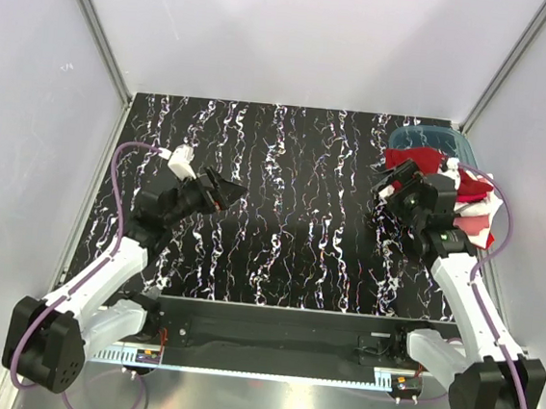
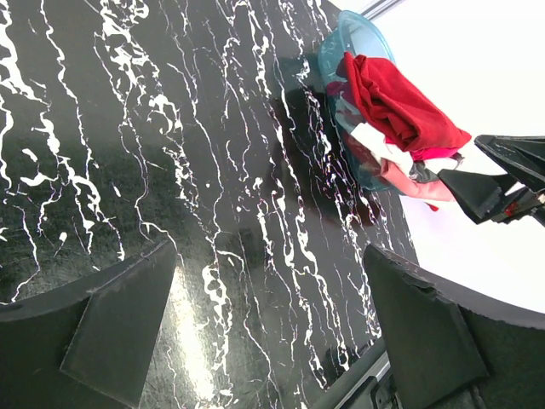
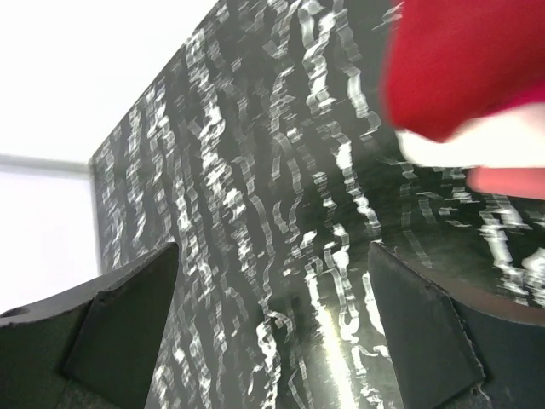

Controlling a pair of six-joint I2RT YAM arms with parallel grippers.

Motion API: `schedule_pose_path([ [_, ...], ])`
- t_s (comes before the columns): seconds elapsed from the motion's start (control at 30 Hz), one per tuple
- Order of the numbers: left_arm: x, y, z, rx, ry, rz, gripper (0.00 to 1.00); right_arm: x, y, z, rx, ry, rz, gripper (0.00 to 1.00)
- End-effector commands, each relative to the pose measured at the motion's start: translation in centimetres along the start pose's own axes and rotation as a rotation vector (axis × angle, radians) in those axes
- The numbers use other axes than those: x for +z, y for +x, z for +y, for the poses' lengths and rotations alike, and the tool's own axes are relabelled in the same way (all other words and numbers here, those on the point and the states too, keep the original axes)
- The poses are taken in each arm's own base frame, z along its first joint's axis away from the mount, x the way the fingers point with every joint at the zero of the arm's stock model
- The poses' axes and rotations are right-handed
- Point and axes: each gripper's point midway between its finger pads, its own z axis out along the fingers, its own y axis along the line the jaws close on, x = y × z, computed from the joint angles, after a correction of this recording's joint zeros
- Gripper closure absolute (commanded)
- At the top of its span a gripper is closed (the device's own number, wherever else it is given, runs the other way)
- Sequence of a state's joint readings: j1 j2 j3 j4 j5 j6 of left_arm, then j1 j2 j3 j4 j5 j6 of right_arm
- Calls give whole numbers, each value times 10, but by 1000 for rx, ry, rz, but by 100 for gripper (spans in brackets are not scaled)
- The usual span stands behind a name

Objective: Fold and stack the t-shirts
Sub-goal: Grab the tshirt from the pile

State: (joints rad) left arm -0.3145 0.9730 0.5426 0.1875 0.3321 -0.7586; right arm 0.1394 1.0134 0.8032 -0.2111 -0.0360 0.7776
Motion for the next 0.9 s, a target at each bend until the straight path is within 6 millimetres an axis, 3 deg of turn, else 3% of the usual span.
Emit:
schedule_pose_path([
  [0.0,-4,-16,-20,34,54,-45,1,-15,-26,-13,-12,114,-121,0],
  [0.03,-4,-16,-22,33,62,-41,1,-20,-41,-20,6,179,-188,0],
  [0.17,-4,-15,-25,24,73,-34,1,-34,-55,-58,61,399,-279,0],
  [0.33,-7,-16,-27,27,80,-45,1,-13,-62,-75,145,402,-228,5],
  [0.4,-9,-18,-27,32,77,-58,1,-5,-74,-85,185,422,-239,6],
  [0.57,-6,-16,-23,25,69,-56,1,8,-100,-86,209,474,-302,7],
  [0.7,-3,-15,-22,15,71,-44,1,31,-112,-92,218,515,-321,19],
  [0.8,-2,-14,-25,12,80,-35,1,43,-123,-89,213,532,-322,46],
  [0.83,-2,-13,-25,10,77,-35,1,44,-130,-82,210,525,-326,73],
  [0.87,-2,-13,-24,8,71,-33,1,46,-131,-81,209,528,-320,88],
])
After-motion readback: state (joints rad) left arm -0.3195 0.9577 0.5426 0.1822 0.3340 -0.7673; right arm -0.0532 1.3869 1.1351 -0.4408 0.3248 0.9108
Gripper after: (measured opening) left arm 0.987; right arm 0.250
